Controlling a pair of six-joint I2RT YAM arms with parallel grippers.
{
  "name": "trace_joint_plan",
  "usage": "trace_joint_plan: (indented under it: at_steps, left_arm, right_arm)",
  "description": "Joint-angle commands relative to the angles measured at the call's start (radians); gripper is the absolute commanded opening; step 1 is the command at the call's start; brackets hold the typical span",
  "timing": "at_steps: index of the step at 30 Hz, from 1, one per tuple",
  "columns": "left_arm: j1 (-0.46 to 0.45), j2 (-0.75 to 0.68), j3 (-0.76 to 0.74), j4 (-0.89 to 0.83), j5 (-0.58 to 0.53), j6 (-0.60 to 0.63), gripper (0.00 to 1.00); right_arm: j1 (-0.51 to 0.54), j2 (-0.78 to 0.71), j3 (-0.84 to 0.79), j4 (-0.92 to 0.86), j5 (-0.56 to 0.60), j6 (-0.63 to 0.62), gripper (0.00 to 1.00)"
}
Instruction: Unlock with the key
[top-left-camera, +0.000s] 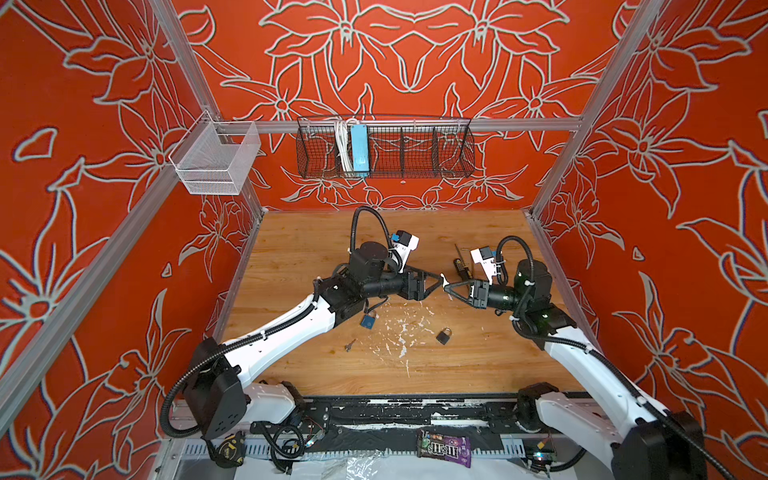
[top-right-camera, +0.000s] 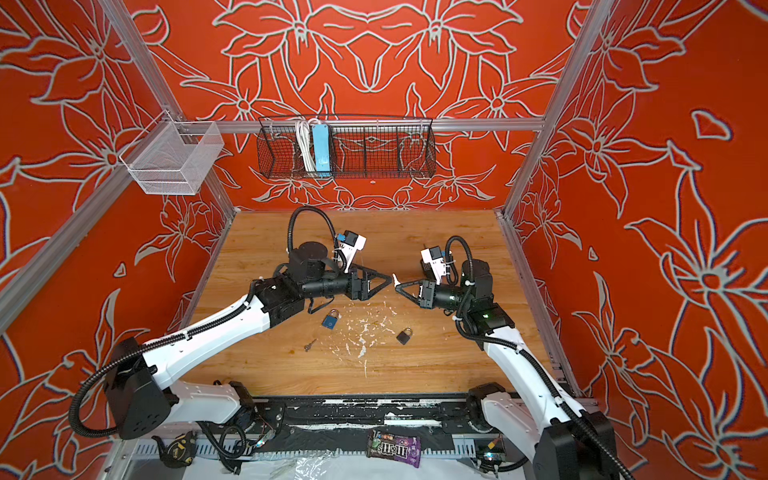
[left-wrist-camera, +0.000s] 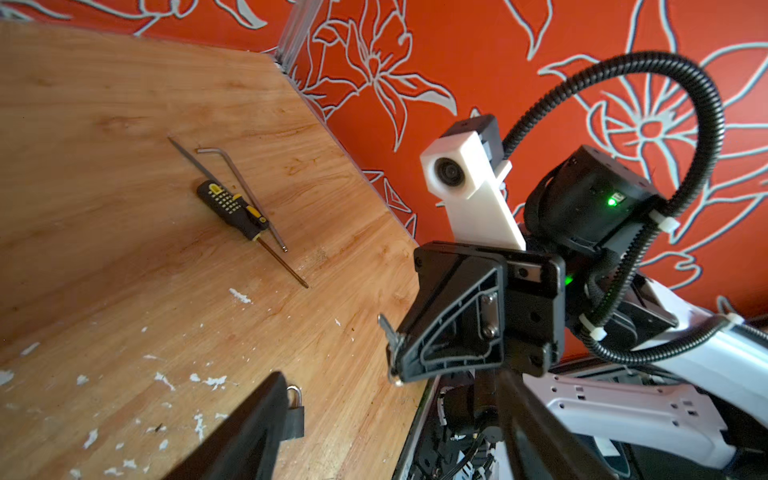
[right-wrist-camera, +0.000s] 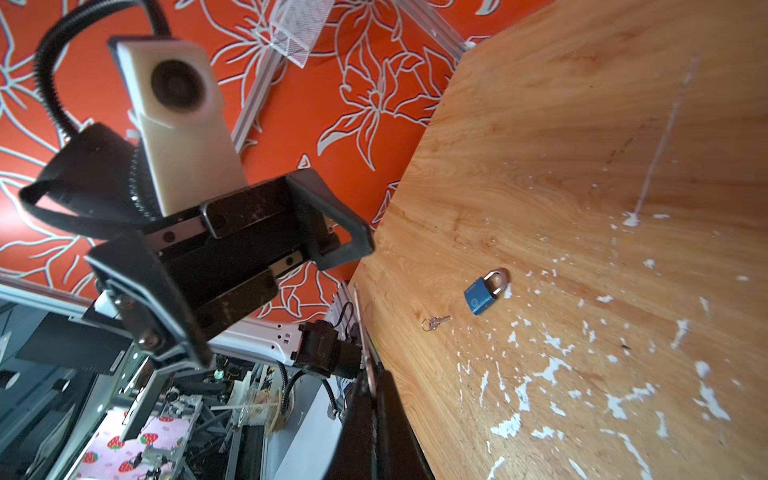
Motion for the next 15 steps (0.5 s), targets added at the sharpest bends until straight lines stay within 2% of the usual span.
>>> trace_joint_plan:
  at_steps: [1, 5, 15]
  left_arm:
    - [-0.029, -0.041, -0.029, -0.073, -0.108, -0.033, 0.87]
    - [-0.112, -0.029, -0.015, -0.195, -0.249, -0.037, 0.95]
    - [-0.274, 0.148, 0.042, -0.341, -0.382, -0.087, 0.97]
  right_arm:
    - [-0.047, -0.009, -0.013, -0.107, 0.004, -0.031, 0.0]
    - [-0.094, -0.023, -0.023, -0.227, 0.049, -0.078, 0.0]
    - [-0.141, -0.028, -0.039, -0.419, 0.172, -0.134, 0.0]
